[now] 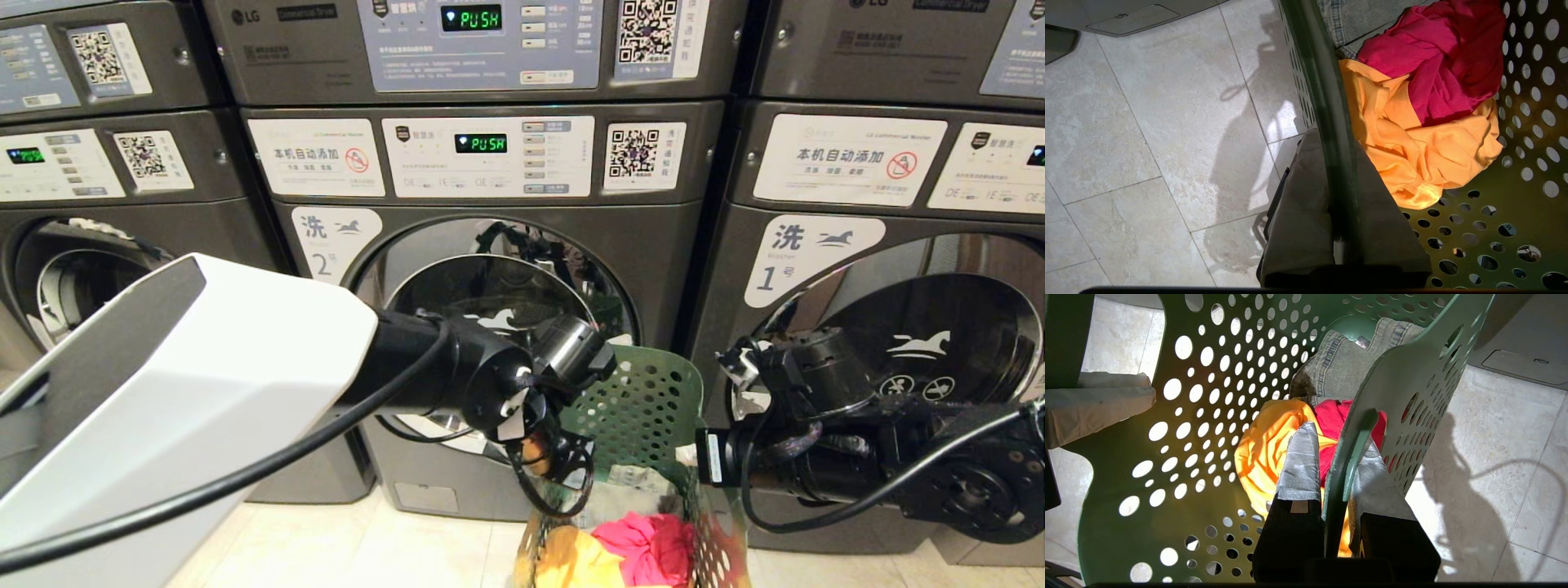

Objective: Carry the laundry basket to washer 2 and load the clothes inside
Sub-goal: Pick up the clothes basket and put it beside the washing machine

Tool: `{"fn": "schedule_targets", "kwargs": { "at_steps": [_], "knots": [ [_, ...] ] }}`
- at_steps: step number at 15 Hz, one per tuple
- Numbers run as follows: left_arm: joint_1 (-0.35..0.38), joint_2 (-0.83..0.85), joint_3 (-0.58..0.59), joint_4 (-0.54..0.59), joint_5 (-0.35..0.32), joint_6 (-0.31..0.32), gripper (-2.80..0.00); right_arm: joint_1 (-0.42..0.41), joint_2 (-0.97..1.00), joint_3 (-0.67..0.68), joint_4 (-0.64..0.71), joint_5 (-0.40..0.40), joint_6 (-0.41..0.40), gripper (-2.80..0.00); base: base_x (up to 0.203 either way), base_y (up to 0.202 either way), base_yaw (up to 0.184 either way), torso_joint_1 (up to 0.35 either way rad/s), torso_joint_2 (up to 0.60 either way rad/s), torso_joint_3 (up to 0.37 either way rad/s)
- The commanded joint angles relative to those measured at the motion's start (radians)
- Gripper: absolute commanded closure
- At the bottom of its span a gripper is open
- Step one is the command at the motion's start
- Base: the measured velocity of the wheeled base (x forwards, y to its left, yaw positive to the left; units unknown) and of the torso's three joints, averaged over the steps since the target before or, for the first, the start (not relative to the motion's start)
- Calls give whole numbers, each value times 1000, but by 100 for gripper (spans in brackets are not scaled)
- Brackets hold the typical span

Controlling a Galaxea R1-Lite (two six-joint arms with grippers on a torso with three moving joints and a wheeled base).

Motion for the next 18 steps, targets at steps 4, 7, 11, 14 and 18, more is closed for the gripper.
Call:
{"fn": "schedule_targets", "kwargs": {
  "at_steps": [4,7,11,14,18],
  "knots": [
    [-1,14,2,-33,2,-2,0,-1,2,1,0,1,2,0,0,0,0,0,0,0],
    [-3,20,1,-41,4,-2,0,0,2,4,0,1,4,0,0,0,0,0,0,0],
    [-3,25,3,-41,5,-2,0,0,2,4,0,1,4,0,-127,0,0,5,3,-2],
    [-3,28,0,-42,6,-2,0,-1,-1,9,0,1,4,0,-186,0,2,-1,5,3],
    [-11,26,-3,-42,7,-2,0,-3,-3,12,0,-2,5,0,-16,0,0,-2,0,3]
  ]
}}
